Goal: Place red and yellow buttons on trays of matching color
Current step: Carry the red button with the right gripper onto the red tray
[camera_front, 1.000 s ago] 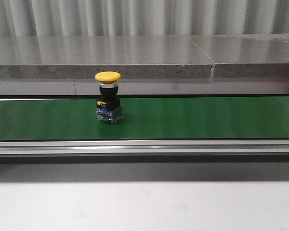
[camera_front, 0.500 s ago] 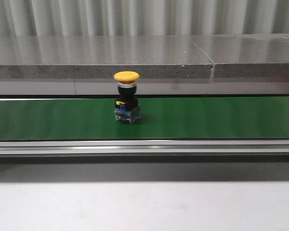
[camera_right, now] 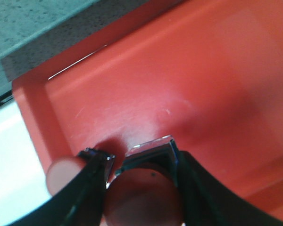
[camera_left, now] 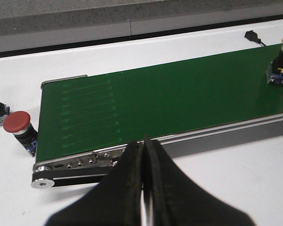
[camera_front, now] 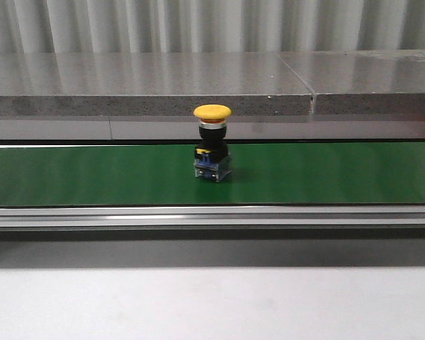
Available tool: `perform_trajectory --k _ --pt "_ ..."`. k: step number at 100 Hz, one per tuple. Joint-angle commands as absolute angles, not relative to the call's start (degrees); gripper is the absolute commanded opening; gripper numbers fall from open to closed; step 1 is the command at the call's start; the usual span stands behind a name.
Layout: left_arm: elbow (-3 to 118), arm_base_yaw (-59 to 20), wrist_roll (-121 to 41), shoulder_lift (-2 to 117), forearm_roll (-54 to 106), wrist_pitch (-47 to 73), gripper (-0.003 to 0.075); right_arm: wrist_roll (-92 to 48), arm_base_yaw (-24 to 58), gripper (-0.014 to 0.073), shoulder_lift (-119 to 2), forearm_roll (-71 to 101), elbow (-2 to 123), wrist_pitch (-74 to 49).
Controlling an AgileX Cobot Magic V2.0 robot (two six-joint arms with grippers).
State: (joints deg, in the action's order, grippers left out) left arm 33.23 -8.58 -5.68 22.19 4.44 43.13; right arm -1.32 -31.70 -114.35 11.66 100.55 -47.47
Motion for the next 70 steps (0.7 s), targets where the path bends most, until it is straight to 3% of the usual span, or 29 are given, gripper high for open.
perform_trajectory --k 1,47,52,62,70 --pt "34.7 -9.0 -5.1 22.6 4.9 39.2 -0.002 -1.2 -32.1 0.0108 -112.4 12.5 102.5 -42.2" --pt "34.7 -9.0 -5.1 22.6 4.9 39.1 -0.002 -1.3 -32.1 0.0129 -119.6 17.3 102.6 -38.8" --pt "34.7 -9.0 -5.1 22.6 4.9 39.1 -0.002 -1.4 -32.1 0.019 -119.6 17.3 102.6 -38.9" --pt "34.7 -9.0 -5.1 22.6 4.9 39.1 -0.002 -1.4 -32.1 0.042 -119.5 17.3 102.6 -38.8" --pt "34.7 -9.0 -5.1 22.6 4.9 39.1 -0.002 -1.4 -32.1 0.0533 -119.1 17.3 102.6 -38.7"
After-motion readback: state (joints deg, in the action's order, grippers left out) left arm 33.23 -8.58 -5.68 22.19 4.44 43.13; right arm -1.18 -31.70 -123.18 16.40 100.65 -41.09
